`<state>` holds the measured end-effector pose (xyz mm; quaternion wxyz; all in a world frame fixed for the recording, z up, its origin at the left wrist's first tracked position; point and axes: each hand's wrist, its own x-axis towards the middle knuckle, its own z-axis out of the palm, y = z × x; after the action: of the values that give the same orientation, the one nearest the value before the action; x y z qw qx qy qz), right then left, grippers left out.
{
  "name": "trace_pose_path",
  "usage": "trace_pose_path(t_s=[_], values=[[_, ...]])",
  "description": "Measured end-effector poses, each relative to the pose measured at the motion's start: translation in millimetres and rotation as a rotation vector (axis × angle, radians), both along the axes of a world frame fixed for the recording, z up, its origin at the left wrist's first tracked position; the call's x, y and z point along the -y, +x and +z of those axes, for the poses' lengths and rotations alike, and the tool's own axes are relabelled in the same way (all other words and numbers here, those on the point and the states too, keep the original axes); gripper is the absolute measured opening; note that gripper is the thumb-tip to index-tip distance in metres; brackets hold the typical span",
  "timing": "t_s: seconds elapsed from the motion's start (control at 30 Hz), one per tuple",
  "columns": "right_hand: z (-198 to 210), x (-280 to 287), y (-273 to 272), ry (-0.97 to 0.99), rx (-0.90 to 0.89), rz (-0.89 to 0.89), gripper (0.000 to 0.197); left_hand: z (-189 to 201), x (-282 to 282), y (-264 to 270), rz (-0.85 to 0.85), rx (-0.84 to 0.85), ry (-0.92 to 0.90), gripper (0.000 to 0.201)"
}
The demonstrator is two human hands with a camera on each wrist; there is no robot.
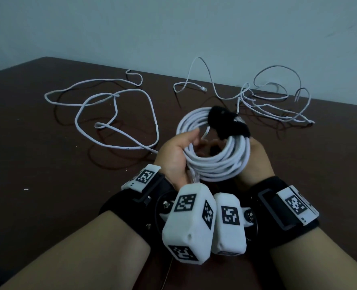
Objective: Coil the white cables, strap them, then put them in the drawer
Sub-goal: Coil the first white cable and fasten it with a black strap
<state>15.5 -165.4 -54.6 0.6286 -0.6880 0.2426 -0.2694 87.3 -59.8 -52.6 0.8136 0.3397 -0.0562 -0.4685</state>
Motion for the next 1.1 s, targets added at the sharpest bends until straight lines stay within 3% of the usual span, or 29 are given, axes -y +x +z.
trace_pose_path(t_s=[0.07, 0.27, 0.5, 0.63, 0.77, 0.83, 0.97, 1.1], values=[[0, 4, -1, -0.134, -0.048, -0.046, 0.012, -1, -1, 9, 0.135, -0.075, -0.009, 0.05], [0, 10, -6, -0.338, -0.125, -0.063, 0.02, 2, -1, 17, 0.353, -0.172, -0.022, 0.037], [7, 21, -21, -0.313, -0.087, -0.252, 0.026, -5, -1, 30, 0.57, -0.068, 0.057, 0.04], [2, 13, -18, -0.425, -0.099, -0.231, 0.026, -5, 0, 25, 0.563, -0.021, 0.058, 0.032], [3, 13, -17, -0.457, -0.014, -0.331, 0.024, -6, 2, 20, 0.544, 0.196, 0.126, 0.018], [4, 14, -17, -0.39, 0.043, -0.38, 0.024, -8, 2, 18, 0.506, 0.302, 0.177, 0.019], [12, 23, -19, 0.009, 0.286, -0.476, 0.022, -8, -2, 16, 0.442, 0.503, 0.298, 0.025], [16, 35, -24, 0.144, 0.359, -0.5, 0.018, -6, -3, 11, 0.402, 0.634, 0.394, 0.025]])
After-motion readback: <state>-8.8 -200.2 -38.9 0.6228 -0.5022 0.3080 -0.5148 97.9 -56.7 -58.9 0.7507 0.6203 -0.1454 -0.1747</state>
